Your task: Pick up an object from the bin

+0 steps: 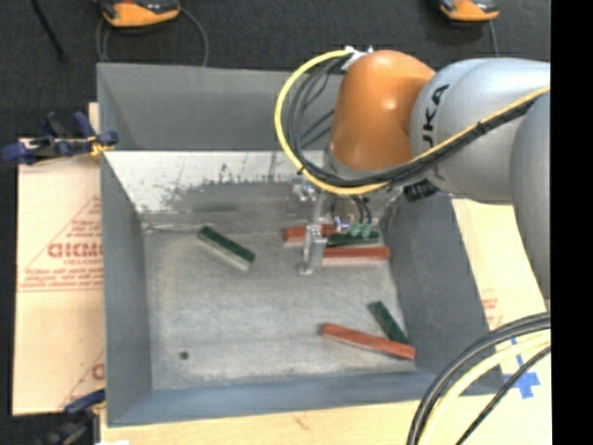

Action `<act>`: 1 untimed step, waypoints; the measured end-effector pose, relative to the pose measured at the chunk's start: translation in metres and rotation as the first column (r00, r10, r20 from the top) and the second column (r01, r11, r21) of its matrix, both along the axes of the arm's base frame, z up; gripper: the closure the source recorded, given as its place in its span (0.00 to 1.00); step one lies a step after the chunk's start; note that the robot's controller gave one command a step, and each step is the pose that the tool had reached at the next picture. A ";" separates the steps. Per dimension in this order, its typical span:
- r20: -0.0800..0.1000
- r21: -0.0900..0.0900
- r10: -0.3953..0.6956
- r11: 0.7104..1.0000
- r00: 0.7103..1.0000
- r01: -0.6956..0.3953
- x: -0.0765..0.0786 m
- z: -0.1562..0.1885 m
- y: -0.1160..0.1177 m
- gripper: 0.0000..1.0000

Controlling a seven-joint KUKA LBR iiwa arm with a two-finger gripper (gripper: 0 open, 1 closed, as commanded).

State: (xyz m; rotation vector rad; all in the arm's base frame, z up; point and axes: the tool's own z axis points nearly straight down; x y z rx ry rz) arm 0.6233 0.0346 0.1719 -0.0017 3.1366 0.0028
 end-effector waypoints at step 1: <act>-0.007 -0.006 0.019 1.000 1.000 -0.019 0.006 -0.074 -0.071 0.00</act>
Offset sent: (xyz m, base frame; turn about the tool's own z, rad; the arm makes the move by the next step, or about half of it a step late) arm 0.0072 -0.0650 -0.0699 -0.0254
